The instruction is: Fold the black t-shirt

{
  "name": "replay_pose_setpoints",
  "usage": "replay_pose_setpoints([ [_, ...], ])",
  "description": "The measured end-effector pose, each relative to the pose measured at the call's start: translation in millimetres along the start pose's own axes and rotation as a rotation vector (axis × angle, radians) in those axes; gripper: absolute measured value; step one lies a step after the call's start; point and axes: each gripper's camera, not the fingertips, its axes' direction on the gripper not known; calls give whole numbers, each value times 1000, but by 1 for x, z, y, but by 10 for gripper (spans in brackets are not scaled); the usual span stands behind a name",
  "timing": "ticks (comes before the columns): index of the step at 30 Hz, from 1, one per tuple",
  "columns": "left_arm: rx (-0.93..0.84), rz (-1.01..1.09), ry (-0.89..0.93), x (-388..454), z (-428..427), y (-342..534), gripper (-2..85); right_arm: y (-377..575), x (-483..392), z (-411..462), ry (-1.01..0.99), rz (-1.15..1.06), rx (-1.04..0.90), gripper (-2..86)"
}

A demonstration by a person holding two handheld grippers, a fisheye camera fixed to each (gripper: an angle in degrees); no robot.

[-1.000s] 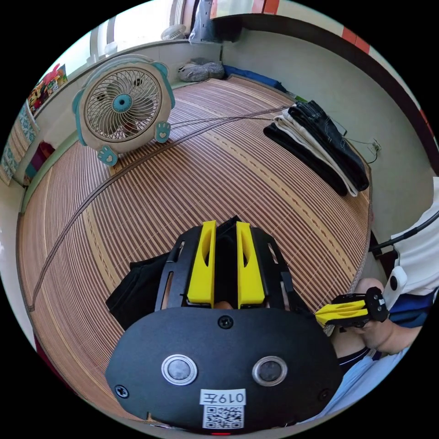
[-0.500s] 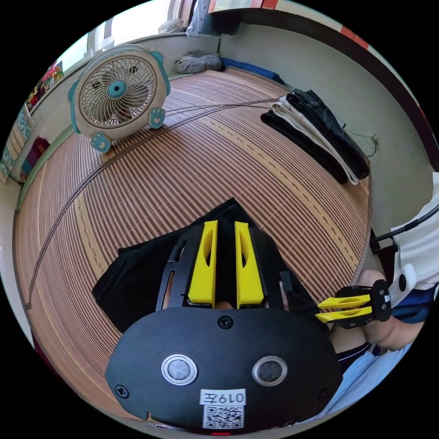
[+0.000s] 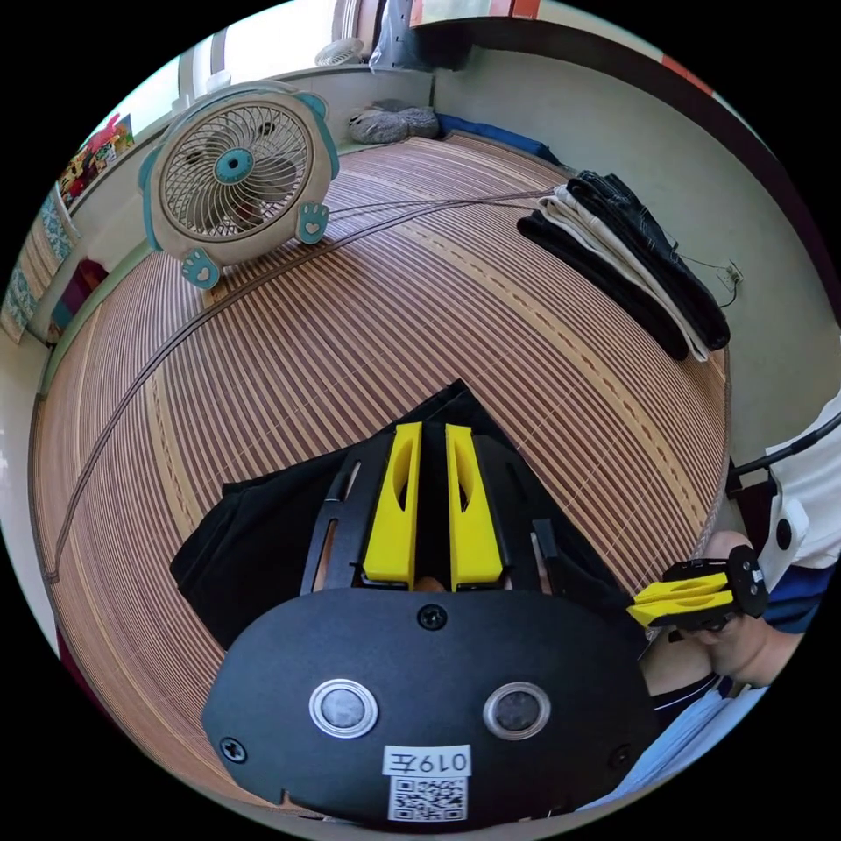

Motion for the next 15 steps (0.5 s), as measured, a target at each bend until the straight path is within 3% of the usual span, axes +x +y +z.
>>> replay_pose_setpoints([
  [3,90,-47,-29,-8,-27,17,11,1,-5,-14,13,-32,26,38],
  [7,240,-77,74,-19,-80,67,11,8,-4,-34,-18,-62,0,48],
  [15,173,-129,74,-37,-103,187,12,34,-19,-35,12,-107,-119,47],
])
